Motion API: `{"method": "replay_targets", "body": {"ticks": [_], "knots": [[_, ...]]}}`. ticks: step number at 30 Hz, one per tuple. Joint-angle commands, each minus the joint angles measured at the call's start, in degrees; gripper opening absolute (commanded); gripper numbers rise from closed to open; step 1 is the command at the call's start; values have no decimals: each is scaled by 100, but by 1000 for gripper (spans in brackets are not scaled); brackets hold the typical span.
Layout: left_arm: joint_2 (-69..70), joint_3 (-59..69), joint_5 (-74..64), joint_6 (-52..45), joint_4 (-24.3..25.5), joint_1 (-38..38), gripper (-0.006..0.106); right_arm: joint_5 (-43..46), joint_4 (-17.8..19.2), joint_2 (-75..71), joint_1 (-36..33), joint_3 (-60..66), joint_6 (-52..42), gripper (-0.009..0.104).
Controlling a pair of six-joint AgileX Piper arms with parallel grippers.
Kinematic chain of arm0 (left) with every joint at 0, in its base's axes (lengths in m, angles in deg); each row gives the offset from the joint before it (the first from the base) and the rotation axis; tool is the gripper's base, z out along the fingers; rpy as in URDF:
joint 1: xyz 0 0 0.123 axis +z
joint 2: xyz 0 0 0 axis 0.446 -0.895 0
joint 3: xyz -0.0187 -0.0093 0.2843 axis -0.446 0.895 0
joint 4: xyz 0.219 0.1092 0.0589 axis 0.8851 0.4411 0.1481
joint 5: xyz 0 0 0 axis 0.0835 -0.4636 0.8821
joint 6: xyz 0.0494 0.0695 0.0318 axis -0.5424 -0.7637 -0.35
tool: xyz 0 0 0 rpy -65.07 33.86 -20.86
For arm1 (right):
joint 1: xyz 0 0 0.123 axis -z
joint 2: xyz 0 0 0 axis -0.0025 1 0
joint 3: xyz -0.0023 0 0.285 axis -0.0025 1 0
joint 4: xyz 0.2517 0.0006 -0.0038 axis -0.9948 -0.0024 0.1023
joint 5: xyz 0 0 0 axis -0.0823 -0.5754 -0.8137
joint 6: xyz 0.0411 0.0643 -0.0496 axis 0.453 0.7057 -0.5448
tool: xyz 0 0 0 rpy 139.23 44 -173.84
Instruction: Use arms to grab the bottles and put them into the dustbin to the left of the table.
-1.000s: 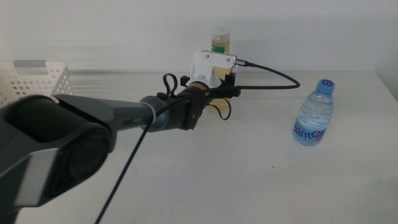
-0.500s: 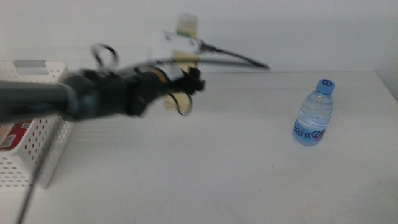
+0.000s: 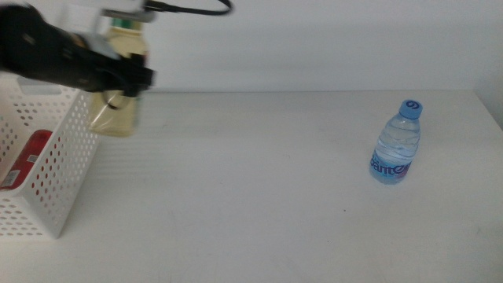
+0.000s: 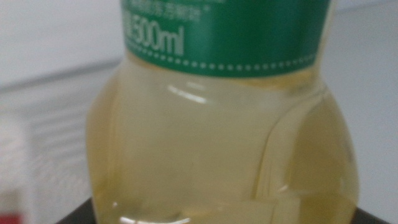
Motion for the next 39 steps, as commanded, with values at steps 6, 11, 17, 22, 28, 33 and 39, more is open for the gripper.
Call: {"method": "replay_targets", "body": {"ticks": [6,11,17,22,28,33,39], "knots": [[303,-1550,-1656,-160,-12,1093,-5,384,76,-155,37,-30,-68,63],[-62,-2373,-2939,-362,-6,1777,-5,384,76,-155,37,-30,-68,63],[-621,-2817,-3831,-550,34,2386,-5,384,76,-155,37,-30,-68,63],[-1095,-2817,-3808,-621,-11,2684,-5,384,76,-155,37,-30,-68,63],[-1622,-2817,-3838,-666,383,2686,-5,384,76,-155,37,-30,-68,63],[-1920,-2817,-3873,-707,538,2686,-4,384,76,-155,37,-30,-68,63],[-2133,-2817,-3861,-750,610,2686,18,384,76,-155,37,-30,-68,63]]}}
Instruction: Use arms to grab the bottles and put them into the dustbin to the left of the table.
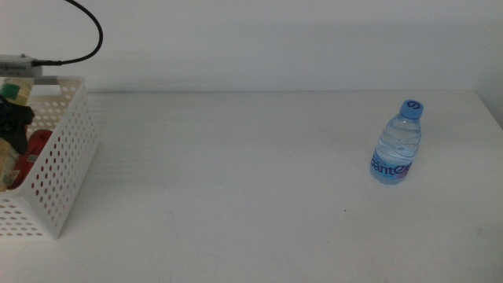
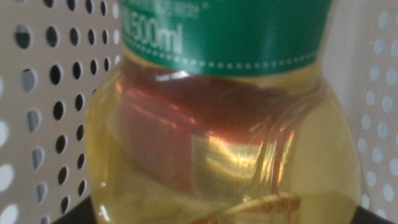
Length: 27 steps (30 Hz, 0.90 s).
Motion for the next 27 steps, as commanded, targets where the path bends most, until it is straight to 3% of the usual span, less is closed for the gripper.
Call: {"method": "replay_targets", "body": {"ticks": [1,8,19,27], "knots": [[354,-265,195,0,23,-3,25,384,76,-155,37,-30,-68,63],[299,-265,234,0,35,-3,89,384,76,-155,37,-30,-68,63],[508,-272,-207,290,-142,-68,90,384,76,-155,37,-30,-68,63],[1583,-72,501,333,-194,-627,90,384,76,-155,37,-30,-68,63]]}}
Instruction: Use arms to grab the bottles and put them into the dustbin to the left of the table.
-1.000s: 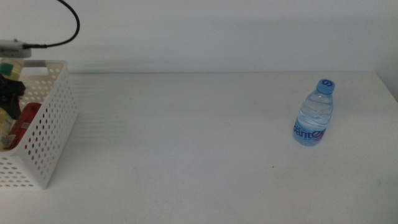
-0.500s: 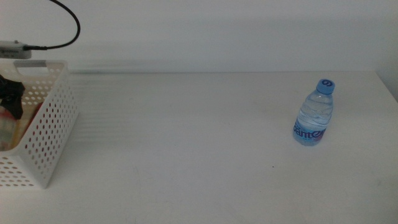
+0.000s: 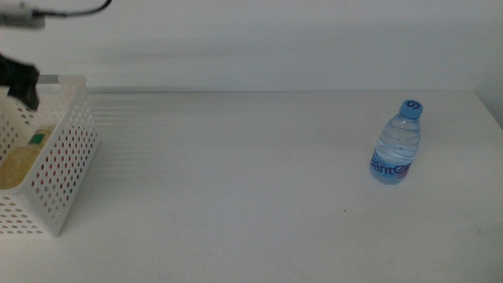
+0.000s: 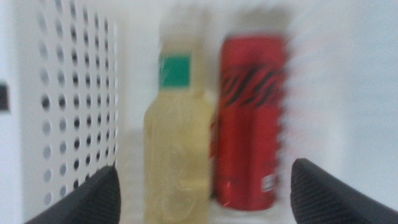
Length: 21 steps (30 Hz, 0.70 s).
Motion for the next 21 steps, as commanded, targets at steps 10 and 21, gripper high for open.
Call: {"method": "replay_targets", "body": {"ticks": [10,21], "knots": [[2789,2491,2570,292,-1584,-974,90,384,76,-155,37,-30,-68,63],[5070,4578,2900,275,-2046,-2545,90,384,76,-155,37,-30,-68,63]]}}
